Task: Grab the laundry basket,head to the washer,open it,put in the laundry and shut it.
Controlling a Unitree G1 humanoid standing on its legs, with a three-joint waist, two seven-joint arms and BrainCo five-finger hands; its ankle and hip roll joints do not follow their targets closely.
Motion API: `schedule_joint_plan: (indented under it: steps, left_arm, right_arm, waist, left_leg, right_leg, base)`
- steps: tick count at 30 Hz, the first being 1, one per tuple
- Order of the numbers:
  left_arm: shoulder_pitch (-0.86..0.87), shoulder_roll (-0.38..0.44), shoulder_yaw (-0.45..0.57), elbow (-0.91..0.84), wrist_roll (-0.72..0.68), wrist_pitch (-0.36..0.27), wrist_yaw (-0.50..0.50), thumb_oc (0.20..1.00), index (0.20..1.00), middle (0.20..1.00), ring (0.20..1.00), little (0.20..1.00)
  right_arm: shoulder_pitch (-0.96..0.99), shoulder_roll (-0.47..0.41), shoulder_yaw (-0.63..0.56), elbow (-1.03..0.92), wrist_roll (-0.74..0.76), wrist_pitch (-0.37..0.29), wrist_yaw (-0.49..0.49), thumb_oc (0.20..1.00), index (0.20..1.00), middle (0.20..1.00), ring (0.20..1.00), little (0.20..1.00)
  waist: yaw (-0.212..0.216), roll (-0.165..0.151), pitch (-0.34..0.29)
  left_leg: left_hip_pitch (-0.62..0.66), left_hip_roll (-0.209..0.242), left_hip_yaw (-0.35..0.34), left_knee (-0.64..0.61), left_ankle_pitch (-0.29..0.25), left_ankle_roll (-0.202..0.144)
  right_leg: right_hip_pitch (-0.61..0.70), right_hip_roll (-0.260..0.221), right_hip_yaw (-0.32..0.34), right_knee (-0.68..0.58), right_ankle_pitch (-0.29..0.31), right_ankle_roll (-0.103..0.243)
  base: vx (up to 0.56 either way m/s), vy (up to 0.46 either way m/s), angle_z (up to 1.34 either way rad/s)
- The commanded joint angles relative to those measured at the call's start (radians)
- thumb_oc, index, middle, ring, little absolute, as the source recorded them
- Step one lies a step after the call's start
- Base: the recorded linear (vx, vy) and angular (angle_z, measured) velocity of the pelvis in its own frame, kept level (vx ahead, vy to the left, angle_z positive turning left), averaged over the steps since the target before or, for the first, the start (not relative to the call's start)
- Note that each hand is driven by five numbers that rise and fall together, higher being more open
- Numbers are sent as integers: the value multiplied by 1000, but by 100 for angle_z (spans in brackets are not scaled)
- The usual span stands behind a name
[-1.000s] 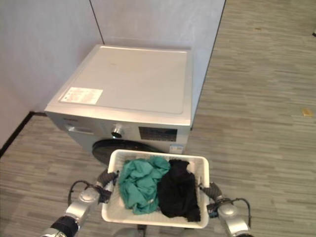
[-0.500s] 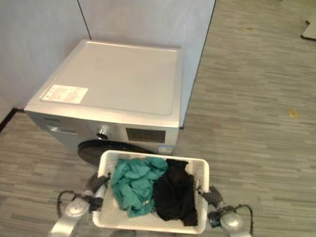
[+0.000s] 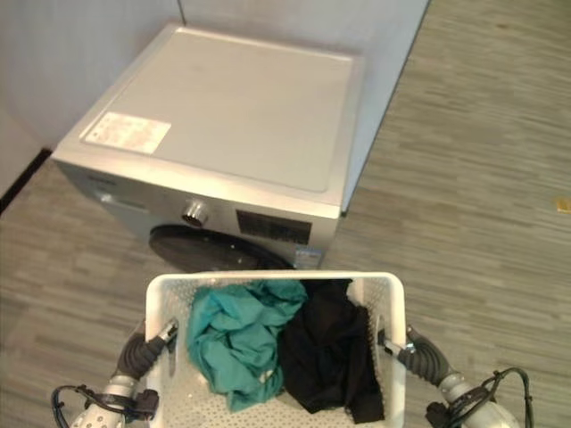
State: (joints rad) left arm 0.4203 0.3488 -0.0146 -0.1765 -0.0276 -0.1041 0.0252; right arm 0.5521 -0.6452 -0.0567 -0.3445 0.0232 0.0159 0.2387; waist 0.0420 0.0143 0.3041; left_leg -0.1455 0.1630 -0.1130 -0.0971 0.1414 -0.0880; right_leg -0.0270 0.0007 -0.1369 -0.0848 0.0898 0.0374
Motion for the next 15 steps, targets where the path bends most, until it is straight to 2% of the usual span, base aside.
schedule_joint_plan:
  steps: [1, 2, 4, 5, 6, 7, 8, 9, 11, 15]
  left_arm:
    - [-138, 107, 213, 59, -11, -36, 114, 200, 200, 200, 200, 200]
    - [-161, 108, 203, 57, 4, -36, 119, 200, 200, 200, 200, 200]
    - [-168, 110, 198, 42, 12, -39, 117, 200, 200, 200, 200, 200]
    - [-181, 118, 195, 33, 29, -43, 130, 200, 200, 200, 200, 200]
    - [-177, 122, 200, 20, 35, -43, 127, 200, 200, 200, 200, 200]
    - [-176, 121, 200, 18, 36, -42, 126, 200, 200, 200, 200, 200]
    - [-180, 130, 207, 14, 50, -44, 132, 200, 200, 200, 200, 200]
    - [-181, 130, 208, 14, 50, -45, 132, 200, 200, 200, 200, 200]
    - [-198, 157, 223, -7, 77, -56, 123, 200, 200, 200, 200, 200]
    - [-212, 189, 257, -40, 94, -67, 121, 200, 200, 200, 200, 200]
  right_arm:
    - [-44, 10, -96, 20, 73, -50, -24, 200, 200, 200, 200, 200]
    - [-51, 9, -85, 19, 73, -50, -28, 200, 200, 200, 200, 200]
    - [-47, 15, -84, 3, 80, -55, -30, 200, 200, 200, 200, 200]
    - [-50, 23, -91, -13, 85, -63, -40, 200, 200, 200, 200, 200]
    - [-48, 33, -108, -37, 87, -63, -42, 200, 200, 200, 200, 200]
    - [-46, 33, -110, -41, 87, -61, -41, 200, 200, 200, 200, 200]
    - [-60, 31, -137, -60, 76, -67, -51, 200, 200, 200, 200, 200]
    - [-61, 31, -137, -60, 75, -67, -51, 200, 200, 200, 200, 200]
    - [-112, 25, -182, -96, 46, -81, -73, 200, 200, 200, 200, 200]
    - [-157, 26, -219, -92, 43, -89, -80, 200, 200, 200, 200, 200]
  waist:
    - [-29, -102, -2]
    - [-40, -105, 1]
    - [-52, -98, -5]
    - [-88, -69, -28]
    - [-102, -55, -39]
    - [-102, -57, -38]
    - [-117, -37, -58]
    - [-117, -41, -58]
    - [-122, -44, -65]
    - [-125, -47, -80]
  left_leg:
    - [-31, -40, 102, 266, -113, 11]
    - [-34, -44, 99, 378, -155, 13]
    - [9, -46, 85, 437, -211, 22]
    - [138, -25, 116, 380, -263, 25]
    - [189, -15, 146, 327, -279, 33]
    - [192, -18, 148, 319, -271, 34]
    - [226, -39, 161, 241, -319, 43]
    - [223, -44, 162, 239, -313, 45]
    - [223, -100, 145, 225, -370, 66]
    - [224, -133, 162, 229, -404, 92]
  right_leg:
    - [-63, -108, -32, 27, -80, 20]
    - [-71, -117, -28, 21, -58, 20]
    - [-70, -120, -28, 14, -48, 24]
    - [-86, -117, -36, 16, -32, 40]
    - [-92, -122, -41, 16, -21, 48]
    - [-92, -125, -40, 15, -17, 48]
    - [-118, -134, -25, 19, 10, 70]
    - [-122, -139, -23, 18, 15, 70]
    - [-136, -170, -2, 25, 44, 92]
    - [-144, -192, 13, 29, 57, 108]
  base:
    - [-249, 22, 66]
    - [-182, 85, 47]
    - [-111, 190, 15]
    - [-88, 316, 13]
    - [-65, 271, 7]
    - [-90, 325, 5]
    - [-90, 230, 1]
    - [-137, 329, 4]
    - [-182, 280, -14]
    - [-109, 210, 0]
